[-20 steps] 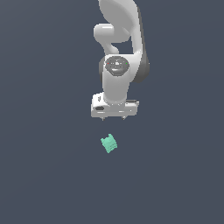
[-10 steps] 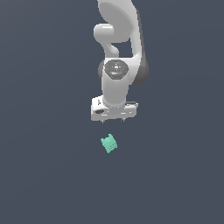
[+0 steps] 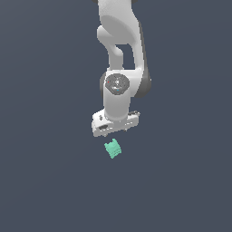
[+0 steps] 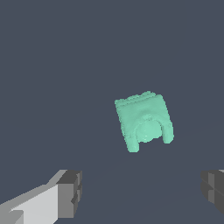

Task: Pick up the object and move it to a goal position.

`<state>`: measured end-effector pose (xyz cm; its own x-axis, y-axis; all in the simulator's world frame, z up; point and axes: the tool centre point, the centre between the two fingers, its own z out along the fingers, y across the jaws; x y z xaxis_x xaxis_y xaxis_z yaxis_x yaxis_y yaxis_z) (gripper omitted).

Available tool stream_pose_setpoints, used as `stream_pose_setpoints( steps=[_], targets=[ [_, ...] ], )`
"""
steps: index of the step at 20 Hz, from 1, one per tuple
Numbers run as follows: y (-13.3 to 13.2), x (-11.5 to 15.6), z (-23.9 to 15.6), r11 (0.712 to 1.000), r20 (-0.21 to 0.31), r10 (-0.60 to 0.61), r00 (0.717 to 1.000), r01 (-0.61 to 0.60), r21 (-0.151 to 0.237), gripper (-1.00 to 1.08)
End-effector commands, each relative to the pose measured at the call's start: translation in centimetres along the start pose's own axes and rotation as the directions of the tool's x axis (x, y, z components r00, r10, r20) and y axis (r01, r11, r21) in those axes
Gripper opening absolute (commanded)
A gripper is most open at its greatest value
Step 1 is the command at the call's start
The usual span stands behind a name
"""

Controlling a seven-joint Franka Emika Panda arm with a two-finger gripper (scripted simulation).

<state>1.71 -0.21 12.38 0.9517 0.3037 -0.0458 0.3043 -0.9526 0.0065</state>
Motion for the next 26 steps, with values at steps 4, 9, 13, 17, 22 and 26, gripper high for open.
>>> stream_pose_setpoints(
  steps=[4,9,13,17,22,26],
  targets=[
    [1.1,1.6,1.8,0.992,-0.020,-0.127,0.992,0.127,-0.001,1.00],
    [1.8,2.6,3.1,0.978,-0.034,-0.207,0.978,0.207,-0.003,1.00],
    [2.1,3.1,3.7,0.969,-0.042,-0.247,0.968,0.247,-0.005,1.00],
    [2.3,3.3,4.0,0.964,-0.045,-0.267,0.963,0.267,-0.006,1.00],
    [2.3,3.3,4.2,0.964,-0.045,-0.265,0.963,0.265,-0.006,1.00],
    [2.3,3.3,5.4,0.964,-0.045,-0.266,0.963,0.266,-0.006,1.00]
  ],
)
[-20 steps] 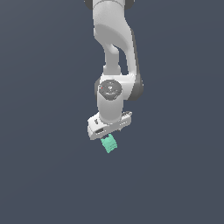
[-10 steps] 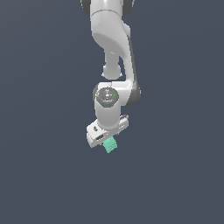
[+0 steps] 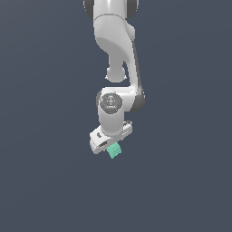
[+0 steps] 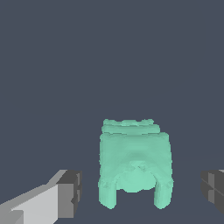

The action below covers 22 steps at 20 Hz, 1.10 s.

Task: Pick up the object and move it to a goal position.

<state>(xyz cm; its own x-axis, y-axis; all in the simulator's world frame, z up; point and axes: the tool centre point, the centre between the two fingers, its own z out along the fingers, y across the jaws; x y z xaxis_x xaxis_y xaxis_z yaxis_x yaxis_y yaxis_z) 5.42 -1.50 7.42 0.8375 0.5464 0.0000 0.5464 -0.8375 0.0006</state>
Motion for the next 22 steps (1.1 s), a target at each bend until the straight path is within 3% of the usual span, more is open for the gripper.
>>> stream_pose_setpoints(
  steps=[1,12,13,22],
  targets=[
    [0.0,-0.1,1.0,1.000,0.001,-0.001,1.000,0.001,0.001,1.00],
    [0.0,0.0,4.3,1.000,0.000,-0.004,1.000,0.004,0.001,1.00],
    [0.0,0.0,4.3,1.000,0.000,-0.004,1.000,0.004,0.001,-1.00],
    [0.0,0.0,4.3,1.000,0.000,-0.004,1.000,0.004,0.001,-1.00]
  ],
)
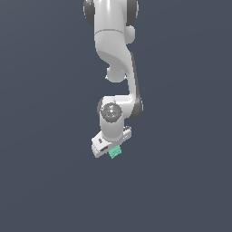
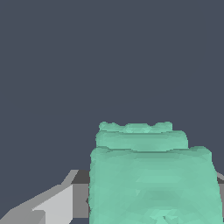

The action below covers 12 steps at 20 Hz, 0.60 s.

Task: Pick up the object and move it to a goal position.

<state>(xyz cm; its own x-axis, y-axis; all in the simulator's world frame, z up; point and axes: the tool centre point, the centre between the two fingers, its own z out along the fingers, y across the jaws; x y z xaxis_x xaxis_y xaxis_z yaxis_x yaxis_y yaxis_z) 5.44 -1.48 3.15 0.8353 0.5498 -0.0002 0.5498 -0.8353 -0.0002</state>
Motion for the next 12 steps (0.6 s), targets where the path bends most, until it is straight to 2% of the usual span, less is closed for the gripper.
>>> stream_pose_setpoints(
  steps=[1,7,12],
  targets=[
    [0.0,0.0,0.0,1.000,0.000,0.000,1.000,0.000,0.000,-1.00],
    [0.4,-0.3,-1.1,1.000,0.000,0.000,1.000,0.000,0.000,-1.00],
    [1.3,-0.9,-4.0,1.000,0.000,0.000,1.000,0.000,0.000,-1.00]
  ],
)
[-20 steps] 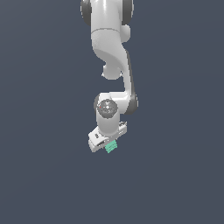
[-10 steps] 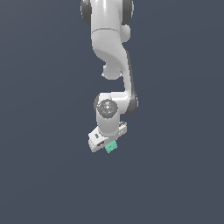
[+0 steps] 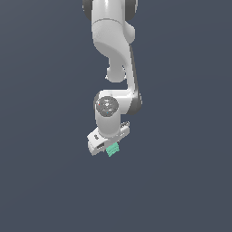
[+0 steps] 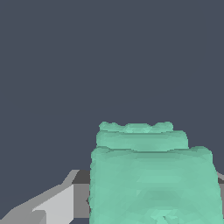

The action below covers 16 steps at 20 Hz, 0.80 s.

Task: Pick up the object and move it to a goal position.

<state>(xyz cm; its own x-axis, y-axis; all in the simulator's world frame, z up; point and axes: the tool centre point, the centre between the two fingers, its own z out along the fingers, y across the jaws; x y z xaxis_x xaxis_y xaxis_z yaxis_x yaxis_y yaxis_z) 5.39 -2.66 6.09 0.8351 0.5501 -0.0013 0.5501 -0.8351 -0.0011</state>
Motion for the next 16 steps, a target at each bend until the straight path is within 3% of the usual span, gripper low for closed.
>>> stream_pose_setpoints(
  steps=[1,16],
  targets=[
    [0.6,-0.4,-1.8,1.000,-0.001,0.001,1.000,-0.001,-0.001,-1.00],
    [5.9,-3.7,-17.8,1.000,-0.002,-0.001,1.000,0.001,0.000,-1.00]
  ],
)
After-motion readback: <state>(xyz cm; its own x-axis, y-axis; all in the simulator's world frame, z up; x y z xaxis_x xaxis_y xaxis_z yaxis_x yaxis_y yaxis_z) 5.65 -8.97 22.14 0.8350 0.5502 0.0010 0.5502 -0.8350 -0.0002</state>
